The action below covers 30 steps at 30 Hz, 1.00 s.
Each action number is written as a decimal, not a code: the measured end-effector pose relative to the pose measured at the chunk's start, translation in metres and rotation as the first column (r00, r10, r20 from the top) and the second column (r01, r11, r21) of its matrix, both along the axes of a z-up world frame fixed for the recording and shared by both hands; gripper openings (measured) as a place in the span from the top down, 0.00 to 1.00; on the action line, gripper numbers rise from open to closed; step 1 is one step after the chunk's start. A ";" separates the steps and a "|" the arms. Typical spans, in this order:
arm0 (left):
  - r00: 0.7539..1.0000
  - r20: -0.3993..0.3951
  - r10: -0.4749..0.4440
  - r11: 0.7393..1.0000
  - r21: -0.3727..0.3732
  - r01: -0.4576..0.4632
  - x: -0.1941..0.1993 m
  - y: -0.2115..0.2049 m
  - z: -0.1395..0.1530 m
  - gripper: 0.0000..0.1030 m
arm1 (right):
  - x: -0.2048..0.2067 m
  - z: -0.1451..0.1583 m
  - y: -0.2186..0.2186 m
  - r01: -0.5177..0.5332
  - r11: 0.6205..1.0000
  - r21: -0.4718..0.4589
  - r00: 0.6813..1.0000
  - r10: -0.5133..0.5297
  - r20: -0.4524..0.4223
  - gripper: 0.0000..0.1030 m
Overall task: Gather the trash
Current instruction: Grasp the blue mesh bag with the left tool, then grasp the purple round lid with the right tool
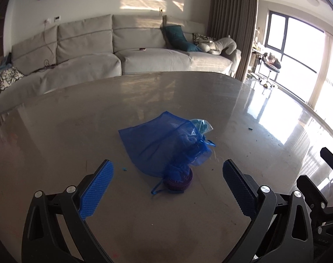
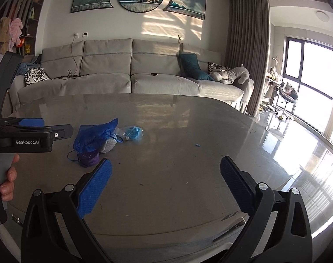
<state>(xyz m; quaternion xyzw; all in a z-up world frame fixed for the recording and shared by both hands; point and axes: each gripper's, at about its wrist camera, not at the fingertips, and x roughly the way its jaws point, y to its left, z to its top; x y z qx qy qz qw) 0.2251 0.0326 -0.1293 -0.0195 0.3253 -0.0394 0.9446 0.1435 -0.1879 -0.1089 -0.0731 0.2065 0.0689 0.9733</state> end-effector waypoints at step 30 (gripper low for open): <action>0.997 -0.057 -0.046 0.997 0.057 0.050 0.035 -0.007 -0.018 0.92 | 0.033 -0.019 0.018 -0.034 0.999 0.017 0.999 0.034 -0.016 0.04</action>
